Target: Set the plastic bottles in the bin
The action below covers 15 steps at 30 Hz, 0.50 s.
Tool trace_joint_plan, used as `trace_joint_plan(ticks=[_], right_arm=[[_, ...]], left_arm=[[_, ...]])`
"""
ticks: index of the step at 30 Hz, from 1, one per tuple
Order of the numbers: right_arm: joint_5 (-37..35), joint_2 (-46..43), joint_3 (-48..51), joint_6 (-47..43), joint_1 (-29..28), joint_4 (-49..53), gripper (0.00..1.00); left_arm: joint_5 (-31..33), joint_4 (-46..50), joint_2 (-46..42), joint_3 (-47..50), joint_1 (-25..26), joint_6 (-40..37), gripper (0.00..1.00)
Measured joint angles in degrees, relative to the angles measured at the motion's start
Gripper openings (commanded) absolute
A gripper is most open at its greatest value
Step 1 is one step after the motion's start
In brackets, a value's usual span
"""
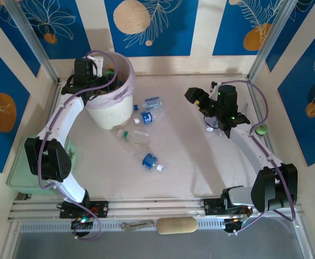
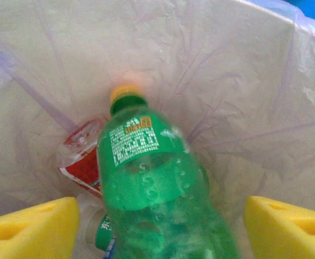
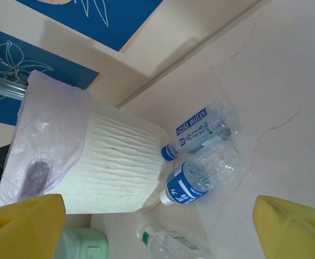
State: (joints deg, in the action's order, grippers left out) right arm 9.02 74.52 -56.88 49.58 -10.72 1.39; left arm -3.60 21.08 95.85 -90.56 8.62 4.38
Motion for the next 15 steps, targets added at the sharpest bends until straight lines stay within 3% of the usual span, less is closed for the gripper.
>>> trace_joint_plan(ticks=[4,11,15], right_arm=[[-0.07,0.68,-1.64,-2.32,0.52,3.85,0.91],[-0.81,6.27,-10.27,-9.62,4.7,14.14,0.91],[-2.67,12.46,-16.61,-14.51,7.15,21.31,0.91]], left_arm=[[-0.55,0.0,-0.26,0.11,0.0,1.05,1.0],[-4.96,-1.18,-5.14,2.08,0.42,4.44,1.0],[-6.93,-4.07,-10.99,5.53,3.17,6.38,1.0]])
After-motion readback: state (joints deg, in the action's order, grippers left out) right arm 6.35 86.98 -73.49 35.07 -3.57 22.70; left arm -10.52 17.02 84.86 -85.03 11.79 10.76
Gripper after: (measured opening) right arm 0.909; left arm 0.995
